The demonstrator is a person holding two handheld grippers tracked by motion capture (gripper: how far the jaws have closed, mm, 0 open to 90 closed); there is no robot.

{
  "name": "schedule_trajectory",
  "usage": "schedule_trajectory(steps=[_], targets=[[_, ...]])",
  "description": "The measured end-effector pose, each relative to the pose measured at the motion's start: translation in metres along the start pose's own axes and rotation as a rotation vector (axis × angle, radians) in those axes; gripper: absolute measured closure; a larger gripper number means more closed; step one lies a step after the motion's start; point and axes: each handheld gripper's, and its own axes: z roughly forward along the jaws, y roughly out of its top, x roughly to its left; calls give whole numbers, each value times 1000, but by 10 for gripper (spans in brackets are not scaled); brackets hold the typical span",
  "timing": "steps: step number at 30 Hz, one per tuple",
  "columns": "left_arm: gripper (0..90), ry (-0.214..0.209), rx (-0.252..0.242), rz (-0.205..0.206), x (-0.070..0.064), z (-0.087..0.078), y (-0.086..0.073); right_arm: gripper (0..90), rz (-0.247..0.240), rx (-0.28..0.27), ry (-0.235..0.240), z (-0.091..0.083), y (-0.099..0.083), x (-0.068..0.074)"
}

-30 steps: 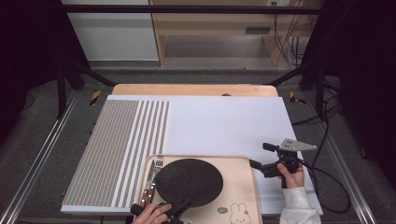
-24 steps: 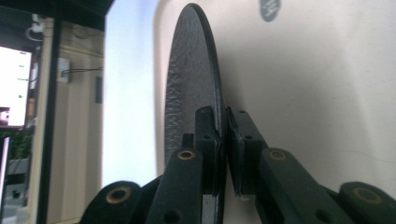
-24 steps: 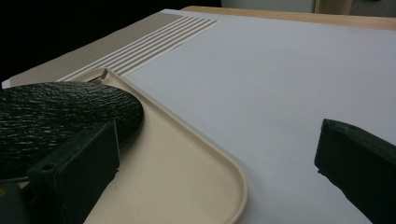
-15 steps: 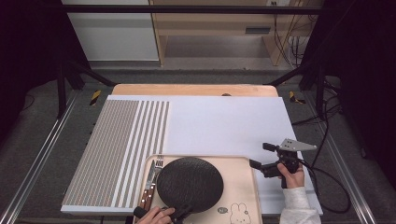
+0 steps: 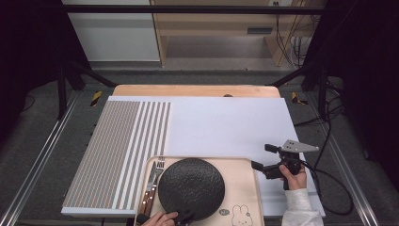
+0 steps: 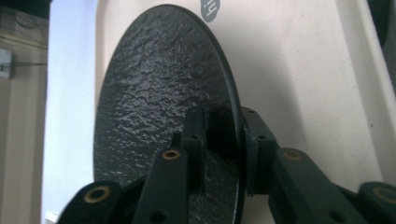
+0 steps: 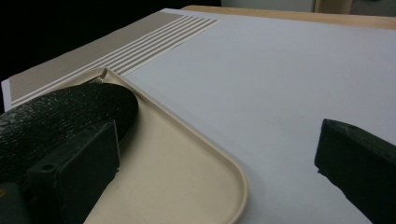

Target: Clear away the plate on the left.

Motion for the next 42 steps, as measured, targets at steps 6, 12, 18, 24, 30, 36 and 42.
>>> schedule_trajectory(steps=[6,12,18,24,30,36,42], targets=[[667,-34,16,-31,-2,6,-2,4,4,2,1,1,0,0],[587,-29,22,-54,-1,8,-2,3,1,-1,2,0,0,0],[475,-35,41,-86,4,8,-2,3,3,3,3,1,0,0],[370,-73,15,-177,11,4,-3,3,3,4,2,1,0,0],[251,-91,6,-314,19,0,-5,3,2,8,1,1,0,0],[219,-110,-75,-471,31,-9,-8,3,4,6,1,1,0,0],[102,-112,-108,-553,46,-18,-17,3,4,3,1,1,0,0]])
